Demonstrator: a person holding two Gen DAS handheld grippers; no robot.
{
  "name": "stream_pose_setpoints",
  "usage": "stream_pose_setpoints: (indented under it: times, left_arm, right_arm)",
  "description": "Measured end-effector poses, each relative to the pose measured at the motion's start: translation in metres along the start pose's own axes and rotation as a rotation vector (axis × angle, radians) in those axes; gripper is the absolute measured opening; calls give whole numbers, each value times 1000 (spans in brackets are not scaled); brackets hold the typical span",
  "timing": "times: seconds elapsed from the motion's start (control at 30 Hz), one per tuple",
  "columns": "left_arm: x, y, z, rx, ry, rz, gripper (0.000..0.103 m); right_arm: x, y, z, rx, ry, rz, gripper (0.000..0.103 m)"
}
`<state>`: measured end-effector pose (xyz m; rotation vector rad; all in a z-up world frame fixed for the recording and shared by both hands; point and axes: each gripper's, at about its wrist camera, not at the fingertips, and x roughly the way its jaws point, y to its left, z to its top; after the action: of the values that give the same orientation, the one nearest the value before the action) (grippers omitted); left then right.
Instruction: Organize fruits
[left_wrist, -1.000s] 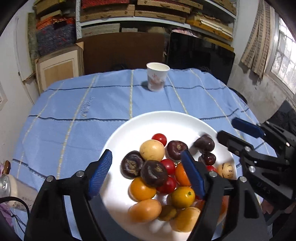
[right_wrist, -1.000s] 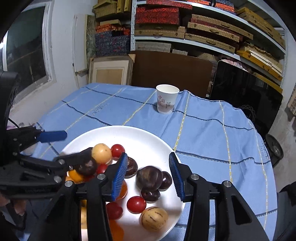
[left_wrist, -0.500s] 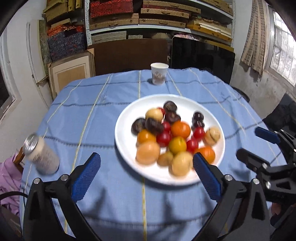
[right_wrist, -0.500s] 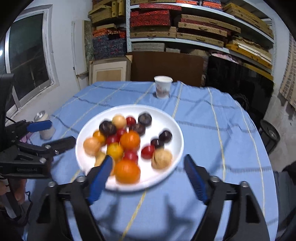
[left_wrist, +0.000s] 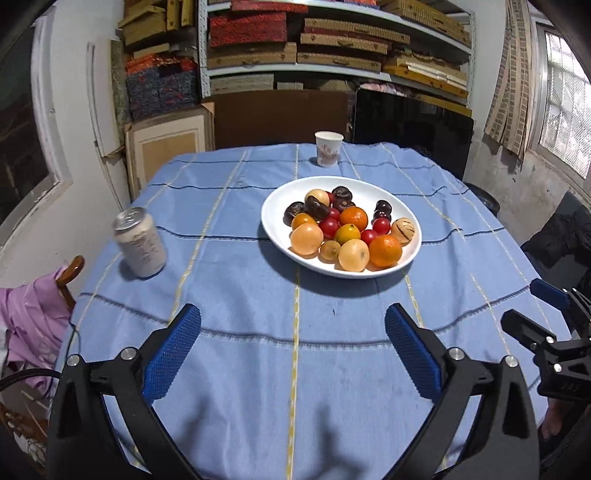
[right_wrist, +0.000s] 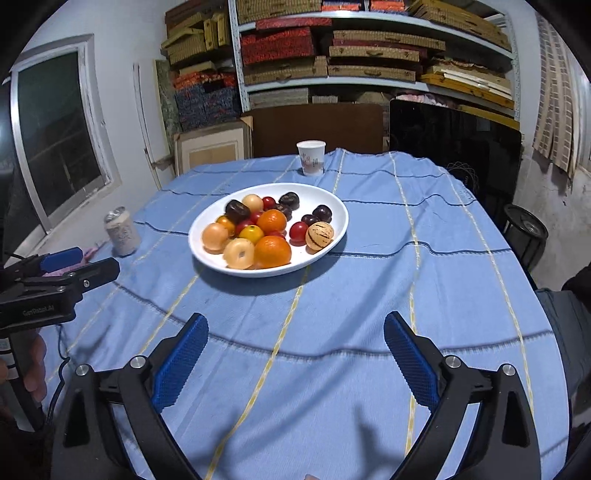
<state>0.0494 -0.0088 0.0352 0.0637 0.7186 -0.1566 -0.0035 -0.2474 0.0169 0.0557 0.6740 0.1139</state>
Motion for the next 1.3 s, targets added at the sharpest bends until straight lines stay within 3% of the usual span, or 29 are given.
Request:
stream_pose_setpoints:
  times: [0.33,0.57,1.3]
  left_arm:
    - [-74,-2,-50,-18,-80,62,98]
    - [-86,-12,-62,22,-91,67,98]
    - [-92,-18,-59,34,-150,50,98]
  right_arm:
    - [-74,23,-37,-23,-111,-51,99]
    - [-81,22,-51,-11,-100,-67,99]
    - [-87,25,-50,-22,-131,-113,99]
